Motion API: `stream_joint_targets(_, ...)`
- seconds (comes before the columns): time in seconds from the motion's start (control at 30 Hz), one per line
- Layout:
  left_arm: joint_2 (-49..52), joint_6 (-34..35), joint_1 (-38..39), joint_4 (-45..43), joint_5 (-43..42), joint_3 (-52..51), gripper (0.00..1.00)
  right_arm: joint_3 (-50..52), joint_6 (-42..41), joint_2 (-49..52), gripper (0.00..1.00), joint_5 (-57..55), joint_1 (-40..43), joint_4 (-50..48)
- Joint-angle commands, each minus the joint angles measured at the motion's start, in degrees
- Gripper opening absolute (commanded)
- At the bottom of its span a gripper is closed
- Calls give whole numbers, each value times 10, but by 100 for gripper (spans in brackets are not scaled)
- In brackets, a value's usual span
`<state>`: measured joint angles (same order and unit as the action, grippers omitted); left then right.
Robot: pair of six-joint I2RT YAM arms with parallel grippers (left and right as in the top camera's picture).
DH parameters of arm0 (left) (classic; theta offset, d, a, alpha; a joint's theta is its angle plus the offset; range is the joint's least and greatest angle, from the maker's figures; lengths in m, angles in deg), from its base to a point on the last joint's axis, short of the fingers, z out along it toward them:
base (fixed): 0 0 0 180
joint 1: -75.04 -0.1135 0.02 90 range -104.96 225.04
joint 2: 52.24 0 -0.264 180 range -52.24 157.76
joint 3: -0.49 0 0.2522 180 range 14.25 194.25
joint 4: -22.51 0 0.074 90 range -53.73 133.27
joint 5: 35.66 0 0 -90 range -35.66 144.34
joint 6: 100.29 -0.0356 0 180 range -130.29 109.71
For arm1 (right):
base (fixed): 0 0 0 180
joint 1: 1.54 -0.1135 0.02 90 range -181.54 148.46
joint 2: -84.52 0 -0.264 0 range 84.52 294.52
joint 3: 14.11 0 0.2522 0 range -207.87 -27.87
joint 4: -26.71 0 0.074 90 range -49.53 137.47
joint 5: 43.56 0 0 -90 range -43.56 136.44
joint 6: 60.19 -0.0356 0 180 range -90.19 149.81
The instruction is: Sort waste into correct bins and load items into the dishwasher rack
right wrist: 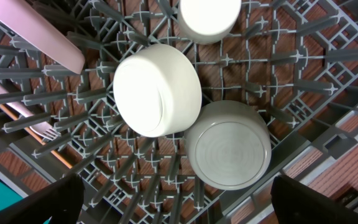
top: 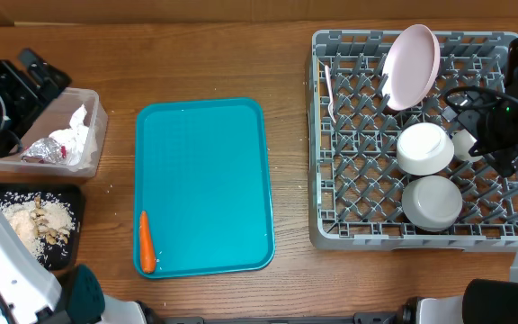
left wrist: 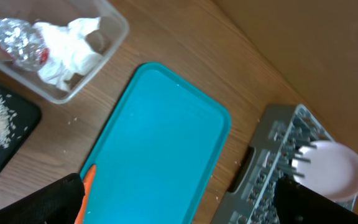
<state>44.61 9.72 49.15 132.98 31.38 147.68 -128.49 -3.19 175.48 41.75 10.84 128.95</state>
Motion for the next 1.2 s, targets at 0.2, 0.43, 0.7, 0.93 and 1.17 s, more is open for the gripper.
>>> stream_joint_targets(0.2, -137, -38, 27, 1, 14, -143, 100, 2, 2, -2, 100, 1, 2, -2)
stream_joint_targets(0.43, -162, -63, 27, -58, 58, -319, 100, 2, 1, -2, 100, 1, 2, -2)
stream_joint_targets(0.7, -116, -57, 27, -257, 59, -444, 100, 2, 1, -2, 100, 1, 2, -2)
stream_joint_targets(0.93, -24, -91, 27, -372, 103, -447, 100, 2, 2, -2, 100, 1, 2, -2)
stream_joint_targets(1.17, 82, -248, 27, -398, 116, -447, 100, 2, 1, -2, 100, 1, 2, -2)
